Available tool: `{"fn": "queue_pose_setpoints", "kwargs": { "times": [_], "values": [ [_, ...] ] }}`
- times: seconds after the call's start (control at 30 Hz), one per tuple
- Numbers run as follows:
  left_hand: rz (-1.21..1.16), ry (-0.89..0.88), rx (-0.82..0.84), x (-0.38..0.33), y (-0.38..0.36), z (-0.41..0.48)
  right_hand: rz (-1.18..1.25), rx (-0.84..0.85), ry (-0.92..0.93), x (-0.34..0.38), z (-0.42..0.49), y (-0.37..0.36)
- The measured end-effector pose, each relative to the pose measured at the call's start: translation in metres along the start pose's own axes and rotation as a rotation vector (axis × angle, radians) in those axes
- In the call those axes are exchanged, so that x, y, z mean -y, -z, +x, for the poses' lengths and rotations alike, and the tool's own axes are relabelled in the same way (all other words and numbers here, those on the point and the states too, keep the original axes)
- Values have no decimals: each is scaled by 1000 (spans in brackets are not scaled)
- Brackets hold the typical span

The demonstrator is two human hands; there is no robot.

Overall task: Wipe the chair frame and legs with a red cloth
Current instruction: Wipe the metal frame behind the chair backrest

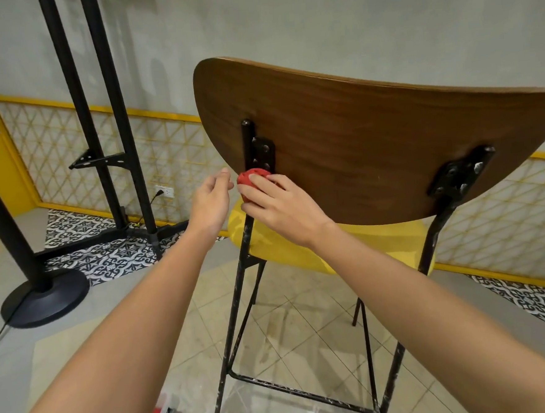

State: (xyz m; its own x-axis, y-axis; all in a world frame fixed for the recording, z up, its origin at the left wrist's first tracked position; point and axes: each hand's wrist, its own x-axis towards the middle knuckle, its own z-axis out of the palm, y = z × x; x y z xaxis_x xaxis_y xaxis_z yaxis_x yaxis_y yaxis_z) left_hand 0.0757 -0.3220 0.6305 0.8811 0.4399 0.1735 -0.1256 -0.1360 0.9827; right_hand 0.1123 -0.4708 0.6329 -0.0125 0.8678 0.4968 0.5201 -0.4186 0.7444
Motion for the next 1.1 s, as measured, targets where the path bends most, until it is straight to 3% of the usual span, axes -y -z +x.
{"fn": "queue_pose_setpoints", "kwargs": {
  "times": [0.2,0.47,0.67,0.9,1.1],
  "values": [
    [4,10,0,8,2,2,-2,-136,-99,-6,18,1],
    [1,36,11,18,3,0,79,75,6,20,7,-19],
    [-11,38,6,20,6,9,56,-44,-91,8,16,-12],
    [12,37,8,26,8,7,97,110,-12,27,4,-24],
    [-4,43,0,30,11,10,39,-40,-111,9,24,-7]
  ]
}}
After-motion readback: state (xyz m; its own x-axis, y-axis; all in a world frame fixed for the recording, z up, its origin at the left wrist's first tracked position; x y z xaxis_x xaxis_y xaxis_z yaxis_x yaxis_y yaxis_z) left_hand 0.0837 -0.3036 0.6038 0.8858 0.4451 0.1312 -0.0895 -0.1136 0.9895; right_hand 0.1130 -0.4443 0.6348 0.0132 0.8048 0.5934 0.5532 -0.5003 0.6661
